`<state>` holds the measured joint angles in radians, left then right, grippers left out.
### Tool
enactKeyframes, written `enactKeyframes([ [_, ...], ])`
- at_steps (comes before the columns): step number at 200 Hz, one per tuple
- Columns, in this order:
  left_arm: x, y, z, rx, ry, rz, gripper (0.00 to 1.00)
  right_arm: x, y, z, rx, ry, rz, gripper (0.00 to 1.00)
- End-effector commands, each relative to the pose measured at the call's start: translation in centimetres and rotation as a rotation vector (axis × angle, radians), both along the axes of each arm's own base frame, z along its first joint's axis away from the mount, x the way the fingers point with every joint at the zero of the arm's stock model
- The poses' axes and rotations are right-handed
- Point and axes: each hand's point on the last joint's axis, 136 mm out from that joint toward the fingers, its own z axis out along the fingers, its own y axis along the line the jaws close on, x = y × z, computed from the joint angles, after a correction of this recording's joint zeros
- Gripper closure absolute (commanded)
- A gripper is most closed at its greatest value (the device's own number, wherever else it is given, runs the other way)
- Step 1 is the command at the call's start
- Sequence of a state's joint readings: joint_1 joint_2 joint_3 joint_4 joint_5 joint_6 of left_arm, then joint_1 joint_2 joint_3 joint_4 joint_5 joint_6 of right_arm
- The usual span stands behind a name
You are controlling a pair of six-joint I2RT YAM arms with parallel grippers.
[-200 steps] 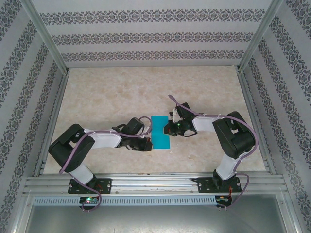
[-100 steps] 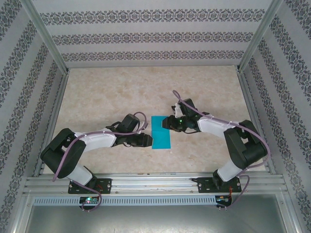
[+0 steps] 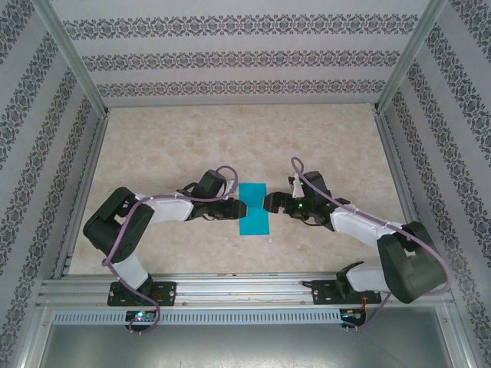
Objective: Fold a paper plane with a square sheet of paper (fold left side to right side)
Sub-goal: Fold the triangle a second time at the center of the table, then turn over the paper at the center of the table.
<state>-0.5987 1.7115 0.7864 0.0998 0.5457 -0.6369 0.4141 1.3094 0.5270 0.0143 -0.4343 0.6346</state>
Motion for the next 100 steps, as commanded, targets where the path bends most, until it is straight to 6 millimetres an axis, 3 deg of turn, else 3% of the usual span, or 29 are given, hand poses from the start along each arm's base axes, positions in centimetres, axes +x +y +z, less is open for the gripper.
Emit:
enactKeyframes([
  [1,1.7,-0.7,0.7,-0.032,-0.039,0.006,0.63,-0.2,-0.4,0.5,0.029,-0.022,-0.017,0.02],
  [20,1.9,-0.8,0.6,-0.04,-0.038,0.006,0.68,-0.8,-0.4,0.2,0.039,-0.009,-0.007,0.04],
  [68,1.8,-0.1,1.6,-0.047,-0.093,0.037,0.91,-1.5,1.0,0.1,0.113,0.02,0.056,0.29],
  [100,1.7,0.5,2.6,-0.07,-0.136,0.068,0.95,-1.0,2.3,0.6,0.162,0.004,0.076,0.4],
])
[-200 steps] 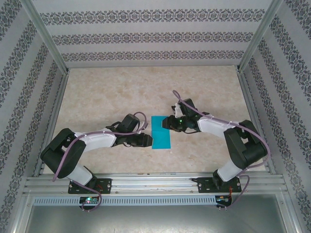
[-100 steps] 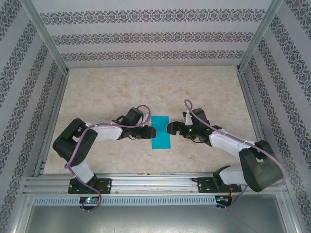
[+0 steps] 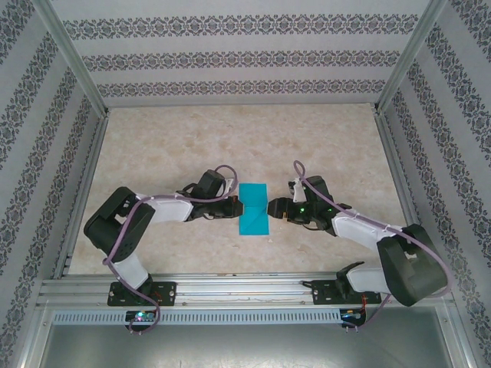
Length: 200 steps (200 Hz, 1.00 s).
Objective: Fold a paper plane with a square sheet of paper (fold left side to right side)
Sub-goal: Turn over the paper at the center of the table.
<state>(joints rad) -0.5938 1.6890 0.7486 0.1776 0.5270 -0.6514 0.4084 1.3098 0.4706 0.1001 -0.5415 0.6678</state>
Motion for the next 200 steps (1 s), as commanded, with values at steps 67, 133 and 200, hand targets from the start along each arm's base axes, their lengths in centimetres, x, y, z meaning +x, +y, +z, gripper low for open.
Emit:
enactKeyframes([
  [67,0.8,1.2,2.2,-0.034,-0.106,0.074,0.96,1.6,4.9,0.7,0.096,-0.043,0.066,0.44],
  [133,0.9,1.2,2.0,-0.024,-0.103,0.071,0.96,2.4,7.2,-0.4,0.108,-0.012,0.091,0.57],
  [200,1.1,1.3,2.7,-0.019,-0.118,0.079,0.83,2.5,7.7,-0.7,0.117,-0.002,0.091,0.85],
])
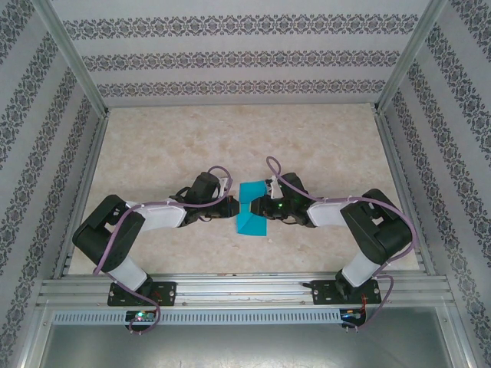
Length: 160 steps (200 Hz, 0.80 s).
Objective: Fold a paper plane with a square sheet of paper (fold left side to right side)
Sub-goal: Turn over the paper at the center of the table.
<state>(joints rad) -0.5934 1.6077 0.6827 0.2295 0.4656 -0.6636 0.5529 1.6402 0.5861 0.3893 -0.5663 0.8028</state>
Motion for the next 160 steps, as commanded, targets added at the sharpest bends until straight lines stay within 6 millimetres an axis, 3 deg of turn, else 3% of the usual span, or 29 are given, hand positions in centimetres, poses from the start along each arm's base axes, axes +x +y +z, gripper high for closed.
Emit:
enactKeyframes([
  [1,0.9,0.3,1.5,-0.015,-0.049,0.028,0.83,0.7,0.8,1.3,0.031,-0.045,0.007,0.86],
  [25,1.2,1.2,3.9,-0.001,-0.115,0.057,0.7,1.0,0.6,2.4,0.046,-0.072,0.008,1.0],
  [69,1.1,3.6,9.3,0.0,-0.254,0.115,0.47,2.5,-0.7,6.3,0.079,-0.201,-0.009,1.0],
  [133,-0.3,6.3,17.4,-0.25,-0.469,0.211,0.12,3.8,-3.7,15.5,0.193,-0.505,-0.026,1.0],
  [160,-1.4,6.2,21.0,-0.429,-0.529,0.173,0.11,3.5,-4.8,19.8,0.273,-0.631,-0.009,1.0],
])
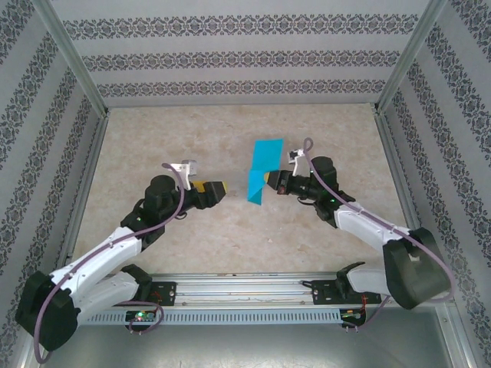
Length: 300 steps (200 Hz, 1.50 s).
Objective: Fold a paper plane with a square sheet of paper (fold left side to right side)
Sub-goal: Turn over the paper at the center of the table.
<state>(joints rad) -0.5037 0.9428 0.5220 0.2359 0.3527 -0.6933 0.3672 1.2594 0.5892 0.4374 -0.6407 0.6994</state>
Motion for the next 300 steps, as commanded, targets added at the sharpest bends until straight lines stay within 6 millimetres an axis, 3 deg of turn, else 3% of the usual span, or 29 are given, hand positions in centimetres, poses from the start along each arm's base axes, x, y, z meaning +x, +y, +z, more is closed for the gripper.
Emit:
enactKeyframes([
  [1,-0.5,-0.3,4.8,-0.18,-0.113,-0.058,0.11,-0.5,-0.3,5.0,0.069,-0.19,0.065,1.0],
  [29,-1.9,-2.3,7.7,-0.28,-0.162,-0.225,0.12,-1.8,-0.3,8.6,0.137,-0.299,0.127,1.0],
  [60,-2.8,-4.3,9.8,-0.352,-0.199,-0.367,0.12,-3.2,0.4,10.8,0.192,-0.351,0.197,1.0],
  [130,-2.2,-6.5,10.1,-0.392,-0.192,-0.448,0.13,-5.1,3.1,13.3,0.258,-0.392,0.301,1.0],
  [173,-2.3,-7.4,10.1,-0.4,-0.176,-0.479,0.18,-5.2,4.2,13.4,0.267,-0.387,0.328,1.0],
  [209,-2.1,-7.6,10.1,-0.412,-0.164,-0.486,0.32,-5.2,4.5,13.3,0.269,-0.38,0.338,1.0],
  [276,-1.6,-7.8,9.5,-0.404,-0.133,-0.469,0.67,-5.4,4.5,13.0,0.27,-0.368,0.335,1.0],
  [300,-1.5,-7.7,9.3,-0.397,-0.126,-0.465,0.83,-5.3,4.4,12.7,0.267,-0.36,0.325,0.95],
])
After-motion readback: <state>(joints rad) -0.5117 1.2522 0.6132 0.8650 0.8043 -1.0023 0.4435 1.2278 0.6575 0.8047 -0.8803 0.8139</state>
